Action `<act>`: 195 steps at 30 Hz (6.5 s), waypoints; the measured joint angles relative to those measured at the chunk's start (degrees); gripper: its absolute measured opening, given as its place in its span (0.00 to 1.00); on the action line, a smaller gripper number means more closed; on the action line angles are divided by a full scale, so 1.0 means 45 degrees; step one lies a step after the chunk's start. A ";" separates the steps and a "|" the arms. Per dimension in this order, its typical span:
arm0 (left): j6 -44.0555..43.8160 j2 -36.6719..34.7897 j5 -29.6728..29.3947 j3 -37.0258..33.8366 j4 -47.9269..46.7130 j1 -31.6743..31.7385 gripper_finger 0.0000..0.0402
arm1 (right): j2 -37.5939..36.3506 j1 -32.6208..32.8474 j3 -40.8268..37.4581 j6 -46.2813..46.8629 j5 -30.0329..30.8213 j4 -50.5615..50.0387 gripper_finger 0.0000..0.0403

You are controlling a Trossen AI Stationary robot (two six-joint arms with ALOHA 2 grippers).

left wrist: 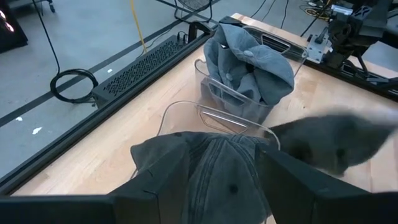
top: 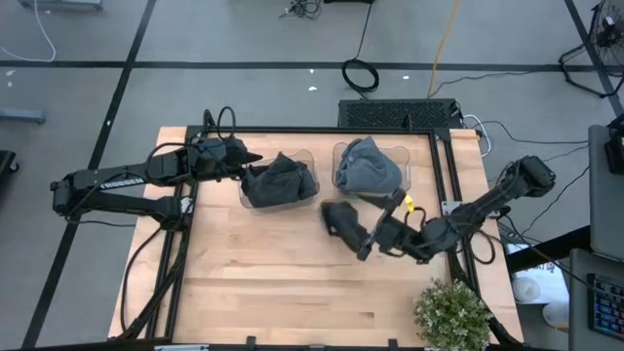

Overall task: Pick & Place hat
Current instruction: Put the black cap into the left transparent bin

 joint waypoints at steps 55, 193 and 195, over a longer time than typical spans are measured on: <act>0.0000 0.0004 0.0000 0.0000 -0.0014 0.0000 0.49 | 0.6828 -0.0217 0.2984 2.1730 -0.6013 -2.1314 0.21; 0.0513 -0.0194 0.8556 0.0423 -0.2079 -0.1749 0.02 | 0.0761 -1.0836 0.2776 1.1860 -2.0981 -0.7704 0.55; 0.0505 -0.0194 0.8105 0.0423 -0.2231 -0.1774 0.02 | 0.0763 -1.0759 0.2770 1.2210 -2.1776 -0.7620 0.56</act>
